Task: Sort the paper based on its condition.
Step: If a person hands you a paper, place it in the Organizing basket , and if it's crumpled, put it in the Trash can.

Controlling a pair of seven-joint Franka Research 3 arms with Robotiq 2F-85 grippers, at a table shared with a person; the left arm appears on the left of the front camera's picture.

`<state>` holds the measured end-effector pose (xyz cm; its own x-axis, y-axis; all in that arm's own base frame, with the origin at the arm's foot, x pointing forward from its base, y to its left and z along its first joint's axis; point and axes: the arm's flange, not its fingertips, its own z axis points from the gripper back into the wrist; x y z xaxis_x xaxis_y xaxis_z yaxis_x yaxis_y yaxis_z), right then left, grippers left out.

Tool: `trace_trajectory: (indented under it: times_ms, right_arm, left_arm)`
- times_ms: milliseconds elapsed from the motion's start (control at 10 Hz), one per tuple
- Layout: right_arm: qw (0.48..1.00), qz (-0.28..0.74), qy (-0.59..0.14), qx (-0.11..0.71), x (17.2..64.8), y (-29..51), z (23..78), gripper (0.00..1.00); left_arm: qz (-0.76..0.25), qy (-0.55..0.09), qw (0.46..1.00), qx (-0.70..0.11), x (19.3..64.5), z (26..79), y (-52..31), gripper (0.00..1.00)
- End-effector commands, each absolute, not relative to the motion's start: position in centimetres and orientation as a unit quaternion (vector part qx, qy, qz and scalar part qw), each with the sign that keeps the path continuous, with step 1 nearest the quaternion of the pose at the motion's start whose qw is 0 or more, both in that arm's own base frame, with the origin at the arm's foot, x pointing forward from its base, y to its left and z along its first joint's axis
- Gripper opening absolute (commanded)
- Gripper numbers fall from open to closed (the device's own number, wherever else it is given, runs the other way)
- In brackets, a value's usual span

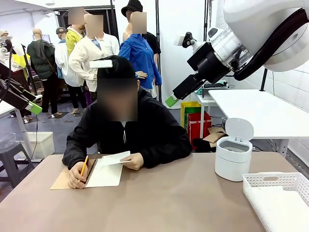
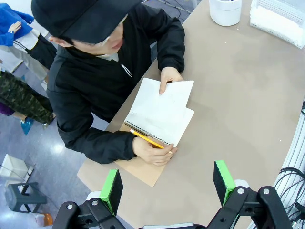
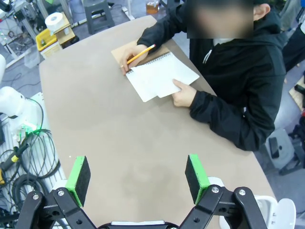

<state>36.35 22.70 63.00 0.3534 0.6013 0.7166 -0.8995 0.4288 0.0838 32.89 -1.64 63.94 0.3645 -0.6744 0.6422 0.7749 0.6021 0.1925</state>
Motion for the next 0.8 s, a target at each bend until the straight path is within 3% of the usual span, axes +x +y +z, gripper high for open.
trace_trajectory:
  times_ms: [0, 700]
  right_arm:
    - [0.787, 0.480, -0.308, 0.236, 36.33, 22.70, 62.88, 1.00]
    - [0.787, 0.480, -0.308, 0.236, 36.33, 22.70, 62.88, 1.00]
  left_arm:
    - [-0.440, -0.354, 0.822, -0.077, 32.93, 63.95, -1.46, 1.00]
    - [-0.440, -0.354, 0.822, -0.077, 32.93, 63.95, -1.46, 1.00]
